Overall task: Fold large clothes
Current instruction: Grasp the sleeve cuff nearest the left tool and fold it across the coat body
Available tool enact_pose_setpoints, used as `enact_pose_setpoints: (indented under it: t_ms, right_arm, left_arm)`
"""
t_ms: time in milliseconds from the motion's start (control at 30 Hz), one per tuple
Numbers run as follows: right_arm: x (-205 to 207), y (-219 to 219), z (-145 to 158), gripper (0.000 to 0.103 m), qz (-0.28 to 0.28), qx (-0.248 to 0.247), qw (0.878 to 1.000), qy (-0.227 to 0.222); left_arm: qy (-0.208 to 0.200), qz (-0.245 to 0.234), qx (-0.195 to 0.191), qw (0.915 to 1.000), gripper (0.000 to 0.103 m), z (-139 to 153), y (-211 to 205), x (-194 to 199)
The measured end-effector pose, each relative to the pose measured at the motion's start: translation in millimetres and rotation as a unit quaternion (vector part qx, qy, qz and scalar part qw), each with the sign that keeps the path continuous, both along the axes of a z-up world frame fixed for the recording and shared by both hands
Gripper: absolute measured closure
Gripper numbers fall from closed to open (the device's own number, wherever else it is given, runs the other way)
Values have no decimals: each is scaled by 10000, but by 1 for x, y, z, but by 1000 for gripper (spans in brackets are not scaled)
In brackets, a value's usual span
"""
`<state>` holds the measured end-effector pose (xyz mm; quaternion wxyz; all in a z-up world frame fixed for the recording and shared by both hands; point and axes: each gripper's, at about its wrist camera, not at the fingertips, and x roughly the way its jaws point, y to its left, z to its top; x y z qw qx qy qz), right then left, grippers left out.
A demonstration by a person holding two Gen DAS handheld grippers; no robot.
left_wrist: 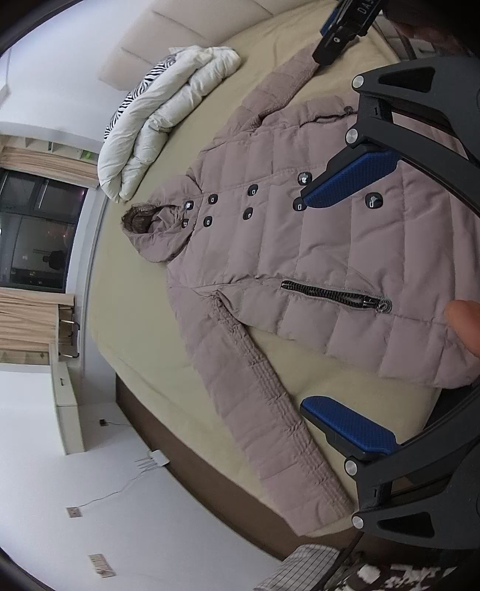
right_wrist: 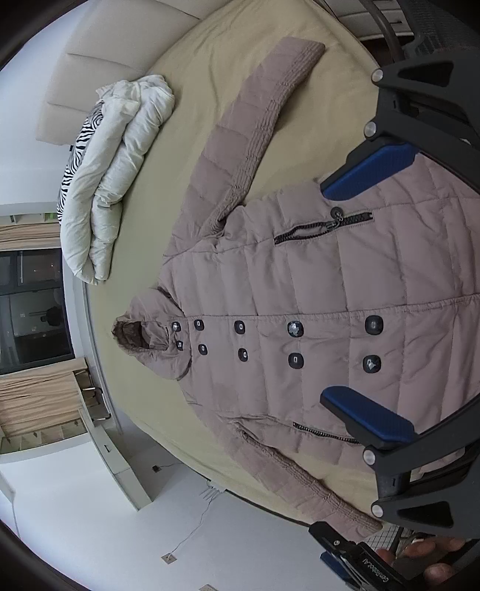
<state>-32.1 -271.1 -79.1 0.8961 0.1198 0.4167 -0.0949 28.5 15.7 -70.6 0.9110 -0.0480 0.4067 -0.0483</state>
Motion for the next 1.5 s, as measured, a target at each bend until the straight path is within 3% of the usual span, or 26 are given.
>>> enact_pose_setpoints:
  t_ms: [167,267,367,433,600,667,833,867,933,1033,1067,1100,1167,1200,1233,1267,1333,1367,1433,1467,1500]
  right_arm:
    - [4,-7,-11,0,35,374,9992,-94]
    - [11,-6,-17,0,85,484,9988,-83]
    - [19,1,-24,0,212,496,9985,-12]
    - [25,9,-29,0,309,474,9984,75]
    - [37,26,-36,0,529,531,9971,164]
    - [41,33,-38,0,608,561,9964,192]
    - [46,42,-39,0,743,532,9956,208]
    - [48,42,-40,0,746,520,9956,221]
    - [48,41,-41,0,719,525,9958,232]
    - [49,34,-42,0,638,587,9960,213]
    - [49,32,-42,0,620,606,9961,190]
    - [49,31,-42,0,606,616,9961,184]
    - [49,27,-43,0,592,615,9962,175]
    - [49,26,-43,0,579,611,9963,173]
    - [48,24,-44,0,567,622,9963,176]
    - [48,21,-45,0,557,635,9963,173]
    - [47,16,-46,0,522,646,9964,159]
    - [46,13,-47,0,490,652,9966,150]
    - [45,4,-50,0,391,680,9968,135]
    - [44,0,-51,0,343,706,9968,127]
    - [44,-5,-53,0,288,747,9967,124]
  left_arm:
    - [113,176,-1171,9929,0,-39,41,29]
    - [466,579,-1326,9884,0,-67,70,43]
    - [490,1205,-1849,9741,0,-86,116,42]
    - [279,1753,-2441,9534,0,-99,156,34]
    - [105,2892,-3697,8829,0,-150,241,27]
    - [106,3336,-4099,8489,1,-176,262,23]
    - [171,4023,-4736,7833,4,-229,287,24]
    - [167,4096,-4810,7750,4,-235,289,27]
    - [154,4183,-4814,7701,4,-244,292,33]
    - [12,4361,-4941,7521,5,-257,302,42]
    - [-23,4417,-4948,7484,8,-258,305,46]
    - [-58,4470,-4948,7452,18,-258,307,51]
    - [-39,4551,-4873,7452,34,-257,307,60]
    - [-7,4580,-4814,7474,48,-257,308,64]
    - [31,4605,-4715,7520,65,-258,310,69]
    - [52,4615,-4623,7572,73,-255,315,72]
    - [-25,4523,-4390,7764,83,-244,320,82]
    - [-108,4397,-4187,7945,85,-234,320,90]
    - [-353,4017,-3581,8421,90,-205,308,110]
    - [-464,3804,-3341,8611,90,-192,300,119]
    - [-599,3452,-2984,8878,90,-177,285,132]
